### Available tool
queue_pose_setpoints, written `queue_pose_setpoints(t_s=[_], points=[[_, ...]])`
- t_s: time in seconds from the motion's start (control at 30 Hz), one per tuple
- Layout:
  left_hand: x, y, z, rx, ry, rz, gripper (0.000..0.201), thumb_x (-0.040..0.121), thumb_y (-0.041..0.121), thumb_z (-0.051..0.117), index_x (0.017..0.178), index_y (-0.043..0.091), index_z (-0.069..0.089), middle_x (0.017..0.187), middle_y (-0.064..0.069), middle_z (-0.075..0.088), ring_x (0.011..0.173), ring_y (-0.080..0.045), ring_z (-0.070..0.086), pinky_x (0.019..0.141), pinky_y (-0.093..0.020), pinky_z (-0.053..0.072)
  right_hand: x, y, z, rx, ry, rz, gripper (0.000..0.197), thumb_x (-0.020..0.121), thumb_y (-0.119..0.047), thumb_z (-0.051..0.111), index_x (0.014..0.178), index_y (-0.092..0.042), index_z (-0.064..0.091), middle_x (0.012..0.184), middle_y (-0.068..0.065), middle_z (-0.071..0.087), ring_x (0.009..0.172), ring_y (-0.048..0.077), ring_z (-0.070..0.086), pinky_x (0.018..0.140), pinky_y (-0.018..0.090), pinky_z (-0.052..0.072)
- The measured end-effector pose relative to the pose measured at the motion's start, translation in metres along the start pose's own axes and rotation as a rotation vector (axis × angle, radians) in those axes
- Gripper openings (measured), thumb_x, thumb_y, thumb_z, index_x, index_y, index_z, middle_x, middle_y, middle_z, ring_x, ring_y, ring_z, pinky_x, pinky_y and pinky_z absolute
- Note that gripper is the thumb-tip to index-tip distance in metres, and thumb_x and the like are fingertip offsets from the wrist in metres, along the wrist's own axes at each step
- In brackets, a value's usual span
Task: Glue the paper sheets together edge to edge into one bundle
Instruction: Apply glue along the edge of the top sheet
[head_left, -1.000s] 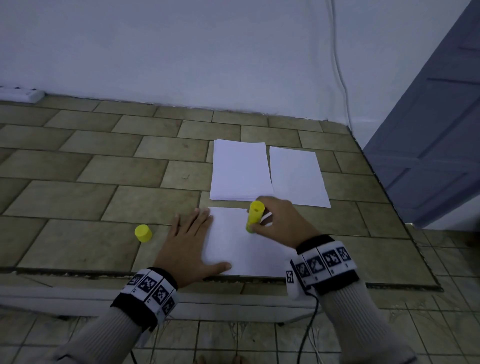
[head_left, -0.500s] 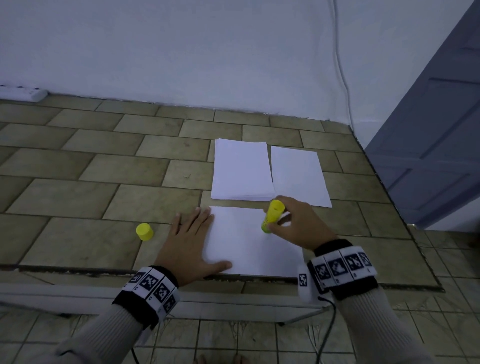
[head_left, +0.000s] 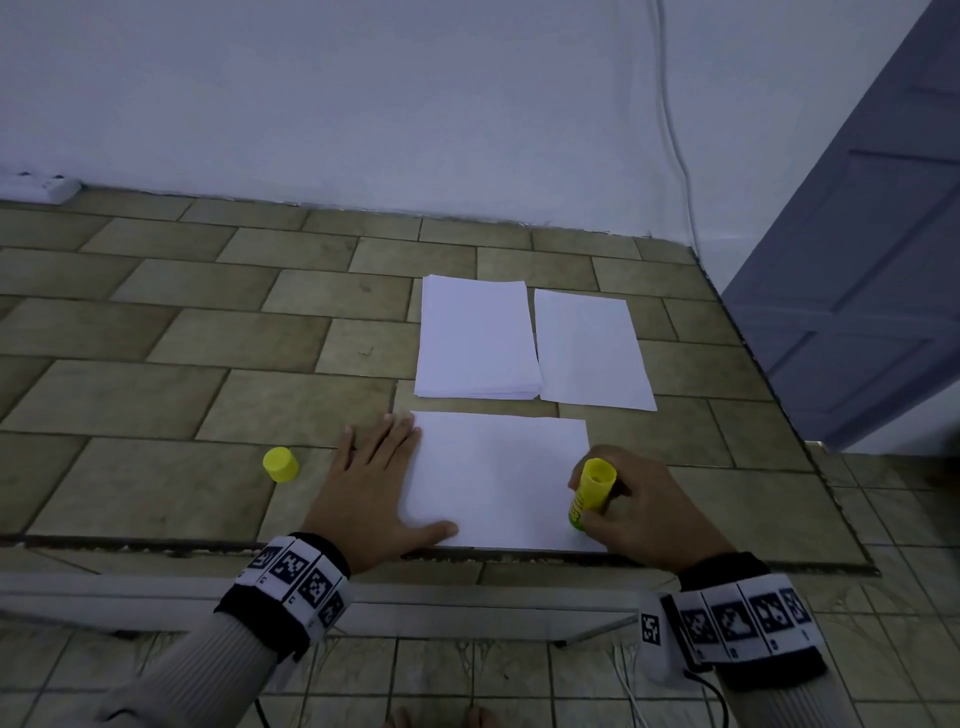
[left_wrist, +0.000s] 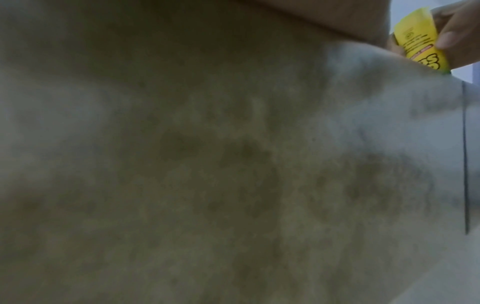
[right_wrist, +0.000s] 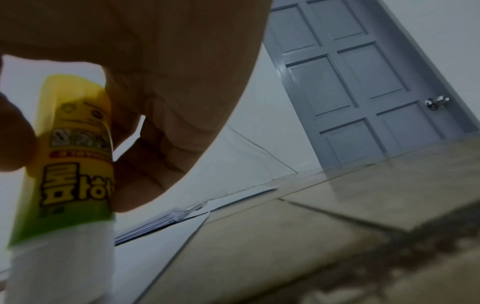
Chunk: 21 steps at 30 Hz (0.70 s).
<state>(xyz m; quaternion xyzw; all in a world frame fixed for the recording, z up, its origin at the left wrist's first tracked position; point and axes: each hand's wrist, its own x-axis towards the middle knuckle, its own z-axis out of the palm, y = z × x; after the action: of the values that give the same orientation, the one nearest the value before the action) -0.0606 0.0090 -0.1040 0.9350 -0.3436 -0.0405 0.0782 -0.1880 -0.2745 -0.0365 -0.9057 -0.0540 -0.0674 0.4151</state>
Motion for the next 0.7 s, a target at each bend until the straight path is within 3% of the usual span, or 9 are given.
queue_pose_setpoints(t_s=[0.1,0.23,0.27,0.4,0.47,0.57,0.7], points=[[0.000,0.000,-0.001,0.004,-0.013,-0.003,0.128,0.060,0.100,0.009,0.155,0.013,0.012,0.163,0.002,0.000,0.150,-0.016,-0.004,0.120,-0.051,-0.003,0.008,0.001,-0.001,-0.021,0.010,0.029,0.012,0.072,-0.023,0.066,0.083,-0.023,0.062,0.084,-0.006,0.064,0.075,0.013,0.061,0.065,0.025,0.051],[0.000,0.000,0.000,-0.004,-0.002,0.004,0.128,0.062,0.100,0.011,0.155,0.012,0.014,0.163,0.001,0.001,0.149,-0.016,-0.003,0.120,-0.051,-0.003,0.033,0.014,-0.007,-0.119,0.028,0.063,0.029,0.070,-0.005,0.073,0.079,-0.029,0.058,0.083,-0.007,0.064,0.079,0.004,0.059,0.065,0.010,0.045],[0.000,-0.001,0.001,-0.005,-0.001,0.005,0.128,0.062,0.100,0.011,0.155,0.012,0.014,0.163,0.001,0.001,0.149,-0.015,-0.003,0.120,-0.051,-0.003,0.039,0.017,-0.009,-0.139,0.039,0.074,0.026,0.071,-0.005,0.073,0.080,-0.025,0.059,0.084,-0.005,0.065,0.080,0.005,0.060,0.065,0.011,0.046],[0.000,-0.001,0.000,-0.004,0.002,0.007,0.127,0.062,0.100,0.011,0.155,0.013,0.016,0.163,0.000,0.003,0.149,-0.016,-0.002,0.120,-0.051,-0.003,0.062,0.029,-0.017,-0.186,0.084,0.128,0.016,0.075,-0.009,0.073,0.087,-0.010,0.062,0.087,0.005,0.065,0.079,0.018,0.061,0.073,0.037,0.054],[0.000,-0.001,0.001,-0.009,0.010,0.009,0.127,0.063,0.100,0.013,0.155,0.012,0.018,0.163,0.000,0.005,0.150,-0.017,0.001,0.120,-0.052,-0.002,0.071,0.031,-0.019,-0.184,0.097,0.129,0.018,0.075,-0.009,0.074,0.090,-0.009,0.064,0.091,0.005,0.065,0.081,0.017,0.061,0.074,0.037,0.055],[0.000,-0.001,0.002,-0.024,0.021,0.007,0.126,0.064,0.100,0.015,0.154,0.012,0.021,0.163,0.000,0.008,0.149,-0.016,0.003,0.120,-0.053,0.001,0.078,0.032,-0.019,-0.189,0.119,0.133,0.020,0.077,-0.008,0.073,0.094,-0.008,0.063,0.099,0.008,0.064,0.083,0.015,0.060,0.071,0.028,0.056],[0.000,-0.001,0.001,-0.015,0.002,0.000,0.128,0.061,0.100,0.012,0.155,0.013,0.015,0.163,0.001,0.001,0.149,-0.013,-0.004,0.120,-0.050,-0.004,0.076,0.028,-0.019,-0.187,0.146,0.200,0.034,0.079,-0.010,0.074,0.108,-0.010,0.058,0.096,0.003,0.061,0.082,0.017,0.061,0.069,0.022,0.053]])
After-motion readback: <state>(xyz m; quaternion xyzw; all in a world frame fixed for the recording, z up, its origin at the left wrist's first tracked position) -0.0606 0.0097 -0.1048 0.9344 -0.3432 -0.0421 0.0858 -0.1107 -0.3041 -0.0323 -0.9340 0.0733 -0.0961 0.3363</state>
